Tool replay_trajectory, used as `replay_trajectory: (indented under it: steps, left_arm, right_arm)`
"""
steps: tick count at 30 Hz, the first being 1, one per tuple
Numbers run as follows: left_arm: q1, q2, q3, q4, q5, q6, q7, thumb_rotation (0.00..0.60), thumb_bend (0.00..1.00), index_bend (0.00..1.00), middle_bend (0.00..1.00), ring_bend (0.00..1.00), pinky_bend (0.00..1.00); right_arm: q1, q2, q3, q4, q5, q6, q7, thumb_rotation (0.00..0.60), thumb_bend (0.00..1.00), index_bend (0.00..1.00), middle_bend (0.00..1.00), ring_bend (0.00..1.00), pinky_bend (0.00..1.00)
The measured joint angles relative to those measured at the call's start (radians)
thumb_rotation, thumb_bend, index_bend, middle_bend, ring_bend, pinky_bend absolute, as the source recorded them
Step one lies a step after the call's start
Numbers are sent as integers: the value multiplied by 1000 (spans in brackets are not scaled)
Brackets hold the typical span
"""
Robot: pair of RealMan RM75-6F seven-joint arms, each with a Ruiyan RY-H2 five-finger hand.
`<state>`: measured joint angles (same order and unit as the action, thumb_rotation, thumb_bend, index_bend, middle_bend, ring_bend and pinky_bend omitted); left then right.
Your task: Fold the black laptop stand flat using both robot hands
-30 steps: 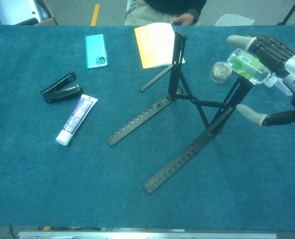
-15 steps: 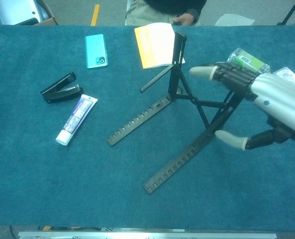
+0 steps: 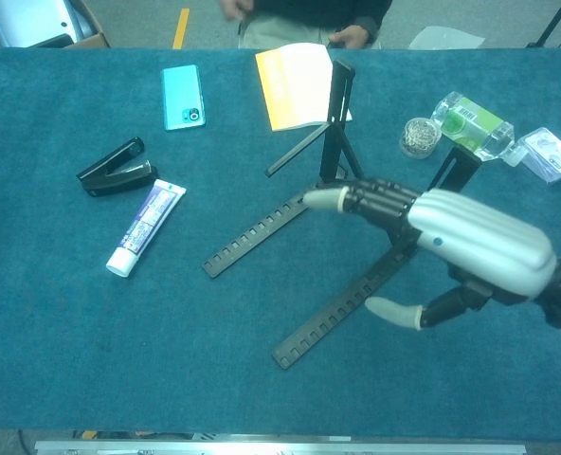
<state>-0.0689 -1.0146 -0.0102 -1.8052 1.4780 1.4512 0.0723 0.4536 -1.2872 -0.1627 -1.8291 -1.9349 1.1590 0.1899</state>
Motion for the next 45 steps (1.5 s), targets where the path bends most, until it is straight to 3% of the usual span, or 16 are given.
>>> replay_trajectory:
  steps: [23, 33, 45]
  left_arm:
    - [-9, -9, 2, 15, 0, -17, -17, 600, 474, 146, 50, 47, 65]
    - [-8, -10, 4, 17, -3, -19, -19, 600, 474, 146, 51, 47, 65]
    - [-6, -6, 6, 23, -4, -18, -26, 600, 474, 145, 50, 47, 65]
  right_arm:
    - [-16, -157, -41, 253, 189, -73, 185, 600, 324, 0, 74, 0, 43]
    - [-25, -160, -31, 270, 219, -63, 181, 600, 324, 0, 74, 0, 43]
    - [-17, -173, -28, 226, 173, -31, 161, 600, 324, 0, 74, 0, 43]
